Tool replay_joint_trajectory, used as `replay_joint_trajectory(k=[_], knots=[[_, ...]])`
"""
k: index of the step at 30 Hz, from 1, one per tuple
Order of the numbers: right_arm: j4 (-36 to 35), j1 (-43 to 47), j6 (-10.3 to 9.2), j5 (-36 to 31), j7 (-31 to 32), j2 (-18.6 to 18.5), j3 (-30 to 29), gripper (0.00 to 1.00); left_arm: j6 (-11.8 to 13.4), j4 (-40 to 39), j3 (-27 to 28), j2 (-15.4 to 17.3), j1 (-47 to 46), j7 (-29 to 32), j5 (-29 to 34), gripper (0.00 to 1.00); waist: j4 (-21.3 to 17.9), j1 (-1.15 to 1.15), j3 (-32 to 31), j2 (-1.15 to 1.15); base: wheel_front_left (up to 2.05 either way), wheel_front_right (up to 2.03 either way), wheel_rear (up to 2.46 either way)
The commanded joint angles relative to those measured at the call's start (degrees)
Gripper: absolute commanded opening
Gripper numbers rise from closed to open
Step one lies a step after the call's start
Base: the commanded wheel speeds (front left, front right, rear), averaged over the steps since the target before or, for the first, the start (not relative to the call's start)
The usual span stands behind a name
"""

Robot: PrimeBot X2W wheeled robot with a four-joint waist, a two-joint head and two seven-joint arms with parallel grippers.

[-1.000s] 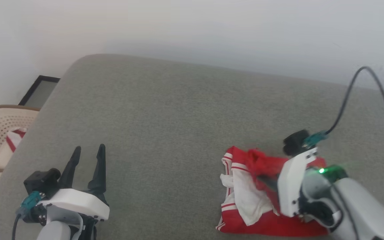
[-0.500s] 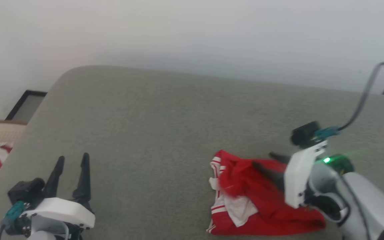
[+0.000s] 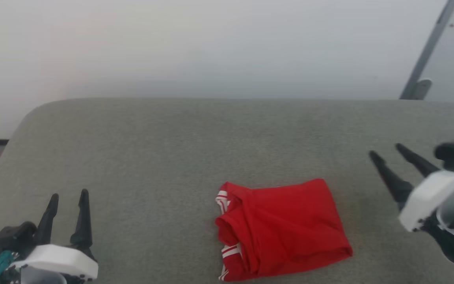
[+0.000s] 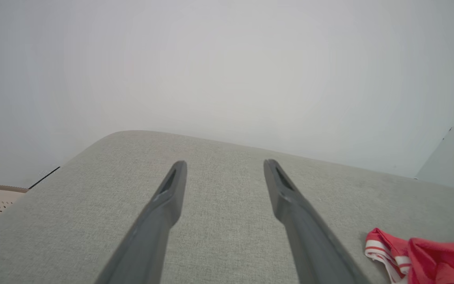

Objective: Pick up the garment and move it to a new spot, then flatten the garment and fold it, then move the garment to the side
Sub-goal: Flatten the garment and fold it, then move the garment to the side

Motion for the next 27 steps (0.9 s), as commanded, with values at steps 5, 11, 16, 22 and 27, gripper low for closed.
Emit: replay_joint_trajectory(k=[5,11,16,22,27], knots=[[1.3,4.2,0.01,-4.5,-7.1,0.2,-4.9,1.0,-0.3,-0.4,1.2,0.3,2.0,-0.3,1.1,1.0,-3.1,0.0,-0.4,0.0,0.0,0.0,0.0],[3.5,7.7,0.0,-7.8,-11.6,2.2,-9.0,1.0,-0.2,-0.6,2.3,0.0,3.2,-0.3,1.7,1.0,-5.3,0.0,-0.4,0.0,0.0,0.0,0.0],[4.6,9.8,0.0,-9.0,-14.1,3.8,-11.4,1.0,-0.2,-0.7,2.9,-0.5,3.4,-0.3,2.1,1.0,-5.9,0.0,-0.6,0.0,0.0,0.0,0.0],[4.9,11.1,0.0,-9.6,-15.3,4.7,-12.3,1.0,-0.3,-0.6,3.4,-0.7,4.2,-0.3,2.4,1.0,-6.0,0.0,-0.9,0.0,0.0,0.0,0.0],[4.9,11.7,0.0,-9.7,-15.6,5.3,-12.5,1.0,-0.3,-0.8,3.6,-0.5,4.4,-0.3,2.8,1.0,-5.7,0.0,-1.0,0.0,0.0,0.0,0.0]])
